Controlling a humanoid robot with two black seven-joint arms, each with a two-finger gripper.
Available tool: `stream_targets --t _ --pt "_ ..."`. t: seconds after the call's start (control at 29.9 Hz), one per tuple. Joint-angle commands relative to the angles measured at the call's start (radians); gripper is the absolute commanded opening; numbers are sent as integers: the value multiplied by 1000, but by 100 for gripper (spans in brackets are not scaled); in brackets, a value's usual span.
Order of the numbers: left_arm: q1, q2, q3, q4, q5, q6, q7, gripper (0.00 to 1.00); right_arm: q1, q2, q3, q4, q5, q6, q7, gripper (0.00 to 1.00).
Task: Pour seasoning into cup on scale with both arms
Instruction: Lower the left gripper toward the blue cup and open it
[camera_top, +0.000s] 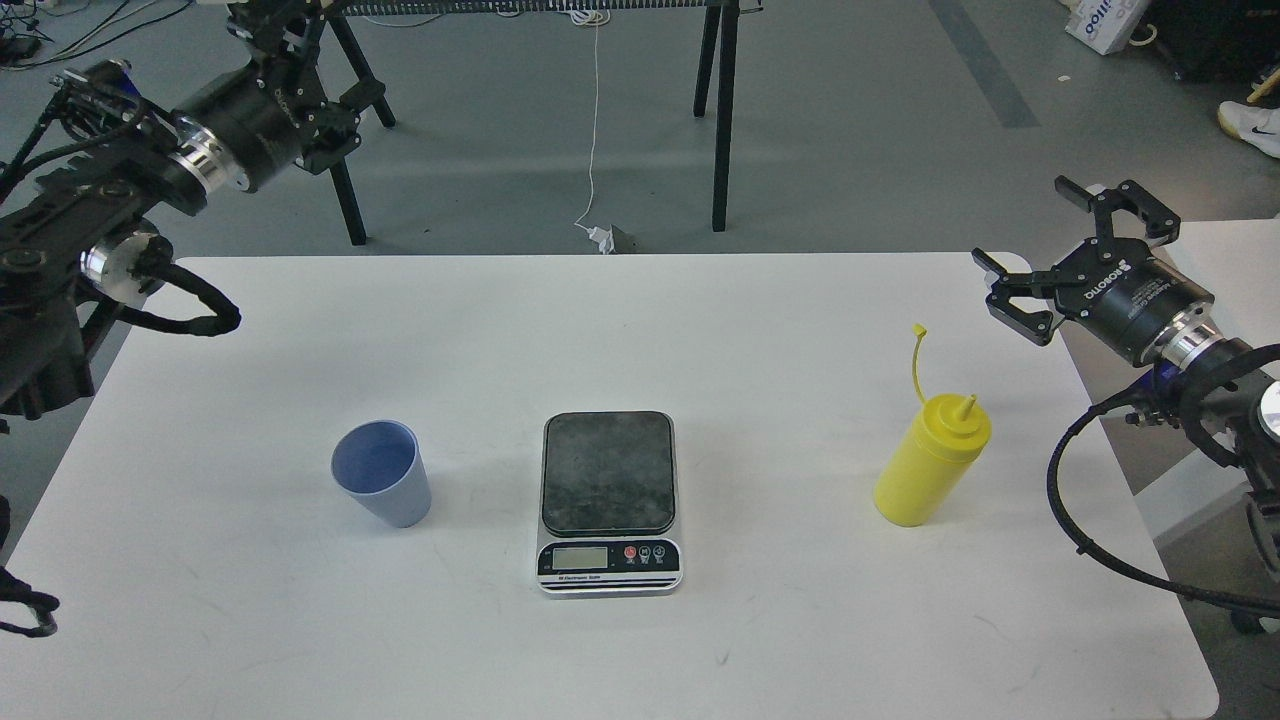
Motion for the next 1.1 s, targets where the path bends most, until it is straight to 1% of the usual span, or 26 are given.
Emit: stream_targets --t 0.0,0.17,0.27,0.3,0.33,0.4,0.47,0.63,0.73,0.8,0.9,1.07 --pt "2 6 -17 1 -38 0 0 100 0 -6 0 0 0 0 0 99" --pt "5 9 -30 10 -57 0 0 100 -2 -5 2 0 0 0 0 99" --pt "20 3 -15 36 -38 0 0 100 0 -1 2 0 0 0 0 99" --pt "28 9 3 32 -6 0 0 100 0 0 3 0 0 0 0 99" --pt "22 12 34 26 64 0 0 100 0 2 3 1 2 0 0 99" --pt "10 46 52 12 234 0 0 100 0 6 5 1 2 0 0 99" --pt "0 115 51 -55 419 0 0 100 -2 8 9 7 2 0 0 99" --pt "-35 247 54 -351 947 0 0 100 -3 8 17 20 2 0 0 99" --pt "-33 322 58 -537 1173 0 0 100 -6 8 17 17 2 0 0 99" --pt "-23 346 66 -635 1268 0 0 100 -10 8 17 15 2 0 0 99" --pt "-20 345 106 -698 1345 0 0 100 -11 9 15 15 2 0 0 99" --pt "-17 328 236 -703 1442 0 0 100 -11 11 15 17 2 0 0 99"
